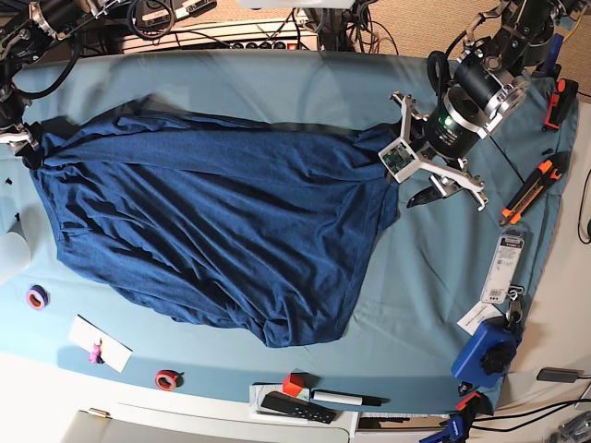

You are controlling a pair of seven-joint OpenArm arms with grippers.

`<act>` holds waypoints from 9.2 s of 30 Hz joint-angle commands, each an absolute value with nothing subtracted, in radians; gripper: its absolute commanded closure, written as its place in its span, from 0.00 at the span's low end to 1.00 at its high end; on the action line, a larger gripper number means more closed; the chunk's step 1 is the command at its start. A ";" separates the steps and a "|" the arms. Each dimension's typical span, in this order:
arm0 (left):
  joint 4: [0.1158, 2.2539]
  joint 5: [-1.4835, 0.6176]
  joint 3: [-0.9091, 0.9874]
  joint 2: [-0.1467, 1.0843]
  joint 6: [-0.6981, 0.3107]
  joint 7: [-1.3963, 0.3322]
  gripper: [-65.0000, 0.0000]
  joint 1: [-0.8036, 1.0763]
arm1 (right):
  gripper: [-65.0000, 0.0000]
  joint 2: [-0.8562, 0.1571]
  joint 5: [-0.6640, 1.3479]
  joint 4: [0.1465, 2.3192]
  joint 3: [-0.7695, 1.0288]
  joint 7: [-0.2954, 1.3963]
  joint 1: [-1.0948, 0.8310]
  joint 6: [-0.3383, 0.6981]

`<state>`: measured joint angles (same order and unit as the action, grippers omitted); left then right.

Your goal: Layout the t-shirt on the table in an organized manner, then fold the t-shirt properly

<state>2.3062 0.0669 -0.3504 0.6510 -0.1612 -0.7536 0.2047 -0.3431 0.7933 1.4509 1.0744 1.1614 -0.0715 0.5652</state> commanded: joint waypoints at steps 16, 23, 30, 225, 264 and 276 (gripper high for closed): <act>2.320 0.008 -0.345 0.525 -0.205 -0.731 0.56 0.199 | 0.53 -0.316 1.031 1.465 1.347 1.159 -0.135 0.552; 2.320 -0.012 -0.345 0.477 -0.237 -0.732 0.56 0.199 | 0.53 -0.255 1.028 1.465 1.265 1.136 -0.130 0.553; 2.320 -0.012 -0.345 0.477 -0.237 -0.732 0.56 0.199 | 0.53 -0.235 0.921 1.464 1.203 1.113 -0.061 0.484; 1.860 -1.025 0.332 0.335 -0.578 -1.018 1.00 0.521 | 1.00 -0.415 0.941 1.427 1.185 1.364 -0.158 0.558; 1.860 -0.995 0.332 0.335 -0.604 -1.024 1.00 0.521 | 1.00 -0.413 0.859 1.427 1.184 1.362 -0.171 0.572; 1.860 -1.132 0.332 0.335 -0.698 -1.024 1.00 0.514 | 1.00 -0.413 0.936 1.427 1.184 1.361 -0.171 0.622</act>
